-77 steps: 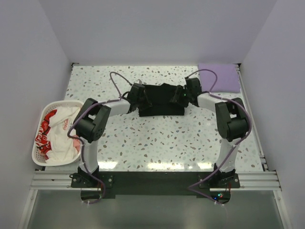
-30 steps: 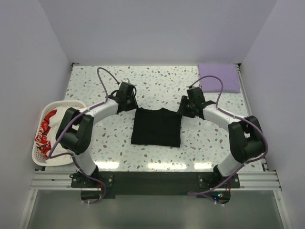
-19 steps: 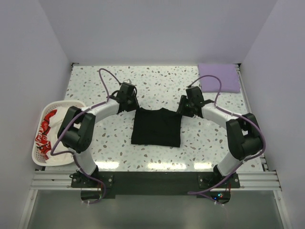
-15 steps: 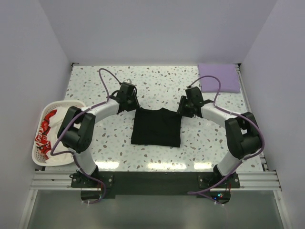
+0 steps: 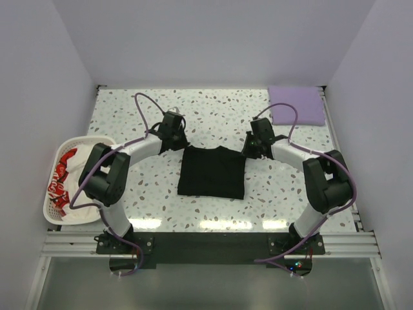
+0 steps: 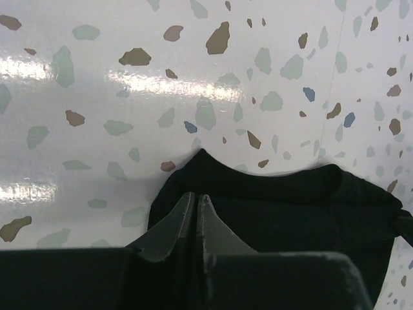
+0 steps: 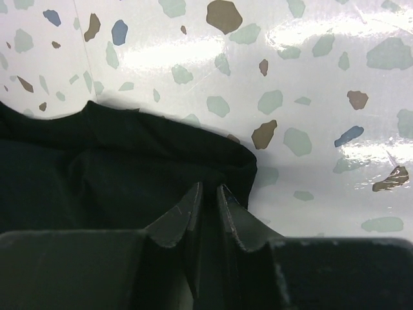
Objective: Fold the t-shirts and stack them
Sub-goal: Fold the tshirt
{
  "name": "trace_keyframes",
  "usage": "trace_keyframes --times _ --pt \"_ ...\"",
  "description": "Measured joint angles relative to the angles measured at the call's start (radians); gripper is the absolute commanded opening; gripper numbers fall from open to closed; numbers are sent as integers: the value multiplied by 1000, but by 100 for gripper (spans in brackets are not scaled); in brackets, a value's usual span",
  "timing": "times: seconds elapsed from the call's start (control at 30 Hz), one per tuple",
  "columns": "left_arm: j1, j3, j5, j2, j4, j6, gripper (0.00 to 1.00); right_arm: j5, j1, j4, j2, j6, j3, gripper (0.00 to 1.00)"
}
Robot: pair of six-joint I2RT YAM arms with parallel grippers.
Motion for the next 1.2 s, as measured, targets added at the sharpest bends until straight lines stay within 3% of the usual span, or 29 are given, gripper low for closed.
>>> trace_keyframes --times 0.03,0.13,0.57,0.9,0.93,0.97,1.07,1.2 --pt "0 0 2 0 0 -3 0 0 0 0 0 -1 0 9" --pt "0 0 5 0 1 4 0 0 0 -1 0 0 0 0" --pt "31 -5 3 -19 1 4 0 24 -24 -15 -61 -19 1 0" --pt "49 56 13 87 38 5 0 18 -50 -5 74 -41 118 1" --pt "50 66 13 95 39 6 3 16 -54 -6 87 -43 133 1" --pt "51 72 13 100 39 6 27 15 -57 -8 100 -47 150 1" --pt "59 93 8 104 37 24 50 9 -64 -9 125 -55 189 2" --pt "57 83 -21 58 27 28 54 0 -68 -18 134 -61 220 1"
